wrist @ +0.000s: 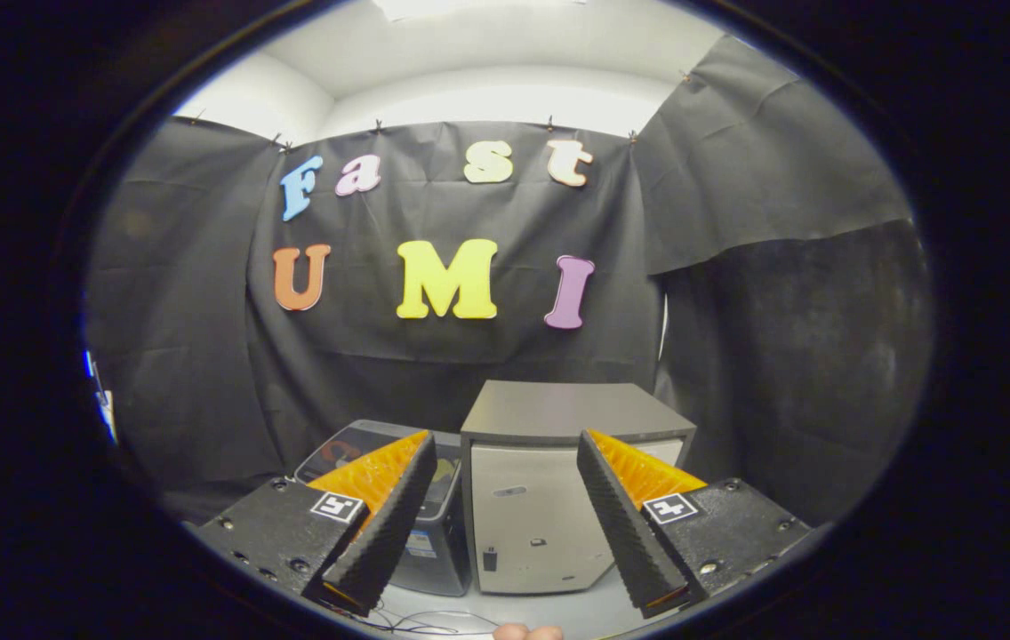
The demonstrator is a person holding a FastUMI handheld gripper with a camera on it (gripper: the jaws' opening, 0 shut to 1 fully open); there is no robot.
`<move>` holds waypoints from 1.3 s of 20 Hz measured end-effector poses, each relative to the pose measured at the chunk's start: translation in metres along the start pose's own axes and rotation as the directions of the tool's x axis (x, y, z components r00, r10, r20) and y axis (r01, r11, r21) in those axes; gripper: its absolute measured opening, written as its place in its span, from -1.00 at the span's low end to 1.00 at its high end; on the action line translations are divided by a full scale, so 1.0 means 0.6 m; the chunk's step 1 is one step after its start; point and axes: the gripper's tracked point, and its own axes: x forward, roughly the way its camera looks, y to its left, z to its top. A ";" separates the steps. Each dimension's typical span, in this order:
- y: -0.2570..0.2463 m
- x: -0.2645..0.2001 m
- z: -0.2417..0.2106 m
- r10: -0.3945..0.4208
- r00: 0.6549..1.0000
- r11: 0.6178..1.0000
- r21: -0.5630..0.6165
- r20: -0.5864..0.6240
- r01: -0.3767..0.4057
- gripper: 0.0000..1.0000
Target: Put the clothes into the washing machine and then close the washing machine lid.
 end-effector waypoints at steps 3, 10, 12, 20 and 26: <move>-0.002 0.000 -0.006 0.004 1.000 1.000 -0.001 -0.002 -0.004 0.99; 0.004 0.001 -0.006 0.027 1.000 1.000 -0.015 -0.005 -0.028 0.99; 0.006 0.001 -0.004 0.030 1.000 0.999 -0.020 0.000 -0.030 0.99; 0.003 0.002 -0.003 0.027 1.000 0.999 -0.024 -0.007 -0.027 0.99; 0.010 0.003 0.002 0.033 0.999 0.999 -0.035 0.001 -0.033 0.99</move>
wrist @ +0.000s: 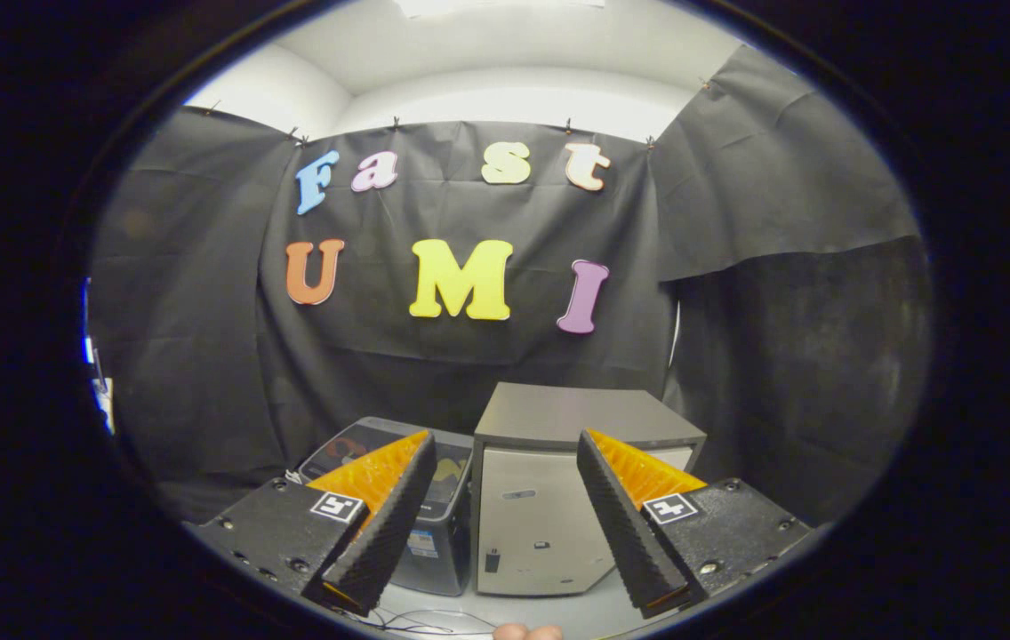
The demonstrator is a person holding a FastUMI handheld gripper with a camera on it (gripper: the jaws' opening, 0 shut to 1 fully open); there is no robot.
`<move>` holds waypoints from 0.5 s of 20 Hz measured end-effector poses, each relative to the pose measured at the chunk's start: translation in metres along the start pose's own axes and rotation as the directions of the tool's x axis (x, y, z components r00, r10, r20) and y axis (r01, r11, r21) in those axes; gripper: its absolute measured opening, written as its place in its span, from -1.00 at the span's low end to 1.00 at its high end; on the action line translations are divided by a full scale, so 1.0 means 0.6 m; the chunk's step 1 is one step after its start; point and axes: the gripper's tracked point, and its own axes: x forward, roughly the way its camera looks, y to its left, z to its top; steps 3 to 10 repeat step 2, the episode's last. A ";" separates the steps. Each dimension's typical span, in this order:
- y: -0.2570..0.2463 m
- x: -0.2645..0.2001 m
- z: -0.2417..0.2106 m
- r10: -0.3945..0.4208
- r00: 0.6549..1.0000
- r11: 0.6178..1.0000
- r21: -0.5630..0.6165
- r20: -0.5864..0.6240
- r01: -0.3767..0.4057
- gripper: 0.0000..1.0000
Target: Put the clothes into the washing machine and then close the washing machine lid.
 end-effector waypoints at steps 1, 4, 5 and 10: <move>0.000 0.001 0.000 -0.001 1.000 1.000 0.000 -0.001 0.001 0.99; 0.000 0.003 -0.001 -0.002 1.000 1.000 0.002 -0.003 0.002 0.99; 0.000 0.003 -0.001 -0.002 1.000 1.000 0.002 -0.003 0.002 0.99; 0.000 0.003 -0.001 -0.002 1.000 1.000 0.002 -0.003 0.002 0.99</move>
